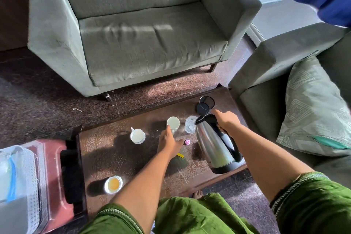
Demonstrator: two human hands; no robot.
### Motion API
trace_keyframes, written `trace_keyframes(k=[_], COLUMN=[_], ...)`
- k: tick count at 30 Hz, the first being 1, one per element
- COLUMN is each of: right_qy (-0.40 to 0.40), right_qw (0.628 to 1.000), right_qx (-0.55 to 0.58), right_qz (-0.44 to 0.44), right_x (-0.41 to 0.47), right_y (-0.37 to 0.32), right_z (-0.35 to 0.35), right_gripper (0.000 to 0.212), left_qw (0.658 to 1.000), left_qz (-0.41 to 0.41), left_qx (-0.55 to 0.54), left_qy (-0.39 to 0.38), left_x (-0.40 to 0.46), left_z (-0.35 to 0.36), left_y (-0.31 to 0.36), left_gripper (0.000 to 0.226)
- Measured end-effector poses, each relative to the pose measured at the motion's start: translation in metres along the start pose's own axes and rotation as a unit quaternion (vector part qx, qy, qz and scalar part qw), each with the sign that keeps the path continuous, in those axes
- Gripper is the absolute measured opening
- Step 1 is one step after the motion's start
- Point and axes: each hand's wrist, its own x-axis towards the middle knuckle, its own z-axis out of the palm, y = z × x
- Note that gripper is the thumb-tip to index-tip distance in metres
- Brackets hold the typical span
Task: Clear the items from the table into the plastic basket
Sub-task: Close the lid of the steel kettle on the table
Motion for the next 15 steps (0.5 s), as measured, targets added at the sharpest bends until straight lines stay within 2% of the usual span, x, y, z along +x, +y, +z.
trace_keyframes(k=[15], right_qy=[0.012], right_qw=[1.000], right_qx=[0.018], right_qz=[0.001], right_x=[-0.0064], right_y=[0.0091], right_z=[-0.0003], right_gripper=[0.055], left_qw=[0.999], left_qz=[0.012], left_qx=[0.030], left_qy=[0.002], left_x=[-0.0075], left_z=[0.0021], left_y=[0.0029], left_gripper=[0.085])
